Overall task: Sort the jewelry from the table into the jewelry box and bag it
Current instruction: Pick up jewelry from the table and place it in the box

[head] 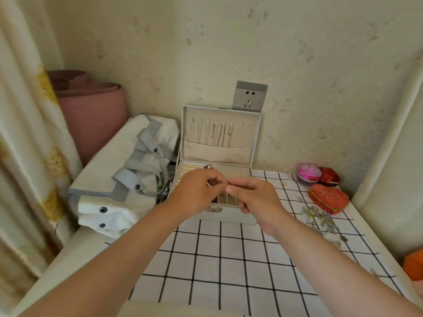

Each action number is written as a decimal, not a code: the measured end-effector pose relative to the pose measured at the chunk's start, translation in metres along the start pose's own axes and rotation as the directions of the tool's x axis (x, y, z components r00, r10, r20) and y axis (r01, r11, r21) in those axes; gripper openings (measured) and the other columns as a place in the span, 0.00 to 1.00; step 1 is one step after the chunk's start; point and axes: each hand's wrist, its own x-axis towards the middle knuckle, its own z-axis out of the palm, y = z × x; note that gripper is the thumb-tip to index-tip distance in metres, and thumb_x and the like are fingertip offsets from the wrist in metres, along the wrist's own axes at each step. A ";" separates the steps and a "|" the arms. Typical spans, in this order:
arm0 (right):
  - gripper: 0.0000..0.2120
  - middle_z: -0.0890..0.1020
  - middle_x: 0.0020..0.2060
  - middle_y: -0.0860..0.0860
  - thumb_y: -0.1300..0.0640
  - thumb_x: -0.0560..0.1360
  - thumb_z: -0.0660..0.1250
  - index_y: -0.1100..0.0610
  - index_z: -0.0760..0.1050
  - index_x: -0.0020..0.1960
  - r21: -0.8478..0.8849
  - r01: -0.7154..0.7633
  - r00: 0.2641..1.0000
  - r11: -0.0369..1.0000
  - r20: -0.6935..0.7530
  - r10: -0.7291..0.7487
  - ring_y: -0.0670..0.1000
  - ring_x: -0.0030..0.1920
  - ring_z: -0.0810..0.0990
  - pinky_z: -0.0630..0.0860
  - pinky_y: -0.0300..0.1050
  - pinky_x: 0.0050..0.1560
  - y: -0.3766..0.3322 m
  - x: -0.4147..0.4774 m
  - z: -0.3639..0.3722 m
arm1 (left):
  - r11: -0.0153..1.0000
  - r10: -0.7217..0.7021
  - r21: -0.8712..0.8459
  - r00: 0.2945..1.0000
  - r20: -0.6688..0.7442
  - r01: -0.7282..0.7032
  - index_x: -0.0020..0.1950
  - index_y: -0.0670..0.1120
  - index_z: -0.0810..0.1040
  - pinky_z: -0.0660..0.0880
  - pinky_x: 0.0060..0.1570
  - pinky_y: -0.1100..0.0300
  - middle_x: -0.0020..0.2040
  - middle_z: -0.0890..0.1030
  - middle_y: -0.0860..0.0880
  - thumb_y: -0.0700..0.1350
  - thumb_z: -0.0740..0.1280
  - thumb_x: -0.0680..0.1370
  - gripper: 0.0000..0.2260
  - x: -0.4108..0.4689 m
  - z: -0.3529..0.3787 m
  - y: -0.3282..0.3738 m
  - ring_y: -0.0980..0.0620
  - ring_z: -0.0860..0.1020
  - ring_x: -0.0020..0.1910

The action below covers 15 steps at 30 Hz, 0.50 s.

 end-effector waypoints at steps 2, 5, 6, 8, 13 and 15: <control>0.05 0.82 0.32 0.52 0.62 0.72 0.76 0.54 0.86 0.47 -0.025 -0.009 1.000 1.000 -0.003 0.009 0.49 0.28 0.70 0.64 0.41 0.29 0.003 0.005 0.006 | 1.000 -0.011 -0.013 0.999 0.043 0.011 0.47 0.51 0.85 0.75 0.44 0.64 0.39 0.82 0.57 0.46 0.71 0.77 0.03 0.001 -0.008 -0.010 0.65 0.76 0.36; 0.04 0.83 0.32 0.50 0.62 0.72 0.76 0.55 0.86 0.46 -0.071 -0.010 0.999 0.997 -0.040 0.008 0.47 0.28 0.75 0.70 0.39 0.30 0.001 0.015 0.014 | 0.997 -0.073 -0.033 0.997 0.017 0.074 0.48 0.52 0.85 0.72 0.44 0.69 0.41 0.83 0.58 0.44 0.72 0.76 0.04 0.004 -0.016 -0.024 0.67 0.76 0.36; 0.04 0.85 0.33 0.48 0.62 0.72 0.76 0.54 0.86 0.45 -0.089 0.005 0.998 0.996 -0.068 -0.011 0.46 0.30 0.80 0.75 0.39 0.34 -0.001 0.021 0.017 | 0.995 -0.095 -0.041 0.995 -0.007 0.095 0.48 0.53 0.84 0.71 0.42 0.71 0.41 0.82 0.57 0.44 0.72 0.76 0.05 0.005 -0.018 -0.027 0.68 0.76 0.36; 0.05 0.87 0.37 0.46 0.61 0.71 0.78 0.53 0.87 0.43 -0.174 0.057 0.987 0.983 -0.136 -0.082 0.44 0.40 0.85 0.79 0.39 0.45 -0.004 0.038 0.019 | 0.989 -0.134 -0.076 0.990 -0.053 0.130 0.50 0.54 0.81 0.70 0.38 0.72 0.40 0.81 0.55 0.44 0.72 0.76 0.06 0.008 -0.021 -0.030 0.66 0.76 0.34; 0.05 0.86 0.36 0.43 0.56 0.70 0.79 0.48 0.85 0.40 -0.477 0.117 0.960 0.871 -0.170 -0.222 0.41 0.42 0.83 0.75 0.35 0.45 -0.009 0.083 0.020 | 0.980 -0.169 -0.128 0.979 -0.117 0.154 0.41 0.52 0.79 0.80 0.44 0.56 0.40 0.83 0.51 0.44 0.74 0.74 0.06 0.013 -0.031 -0.032 0.54 0.82 0.37; 0.03 0.84 0.38 0.42 0.55 0.70 0.78 0.48 0.85 0.42 -0.582 0.125 0.962 0.803 -0.126 -0.241 0.41 0.43 0.81 0.73 0.34 0.44 -0.007 0.096 0.024 | 0.975 -0.184 -0.145 0.977 -0.110 0.168 0.40 0.52 0.80 0.80 0.42 0.57 0.39 0.83 0.52 0.46 0.74 0.74 0.05 0.014 -0.034 -0.033 0.54 0.83 0.36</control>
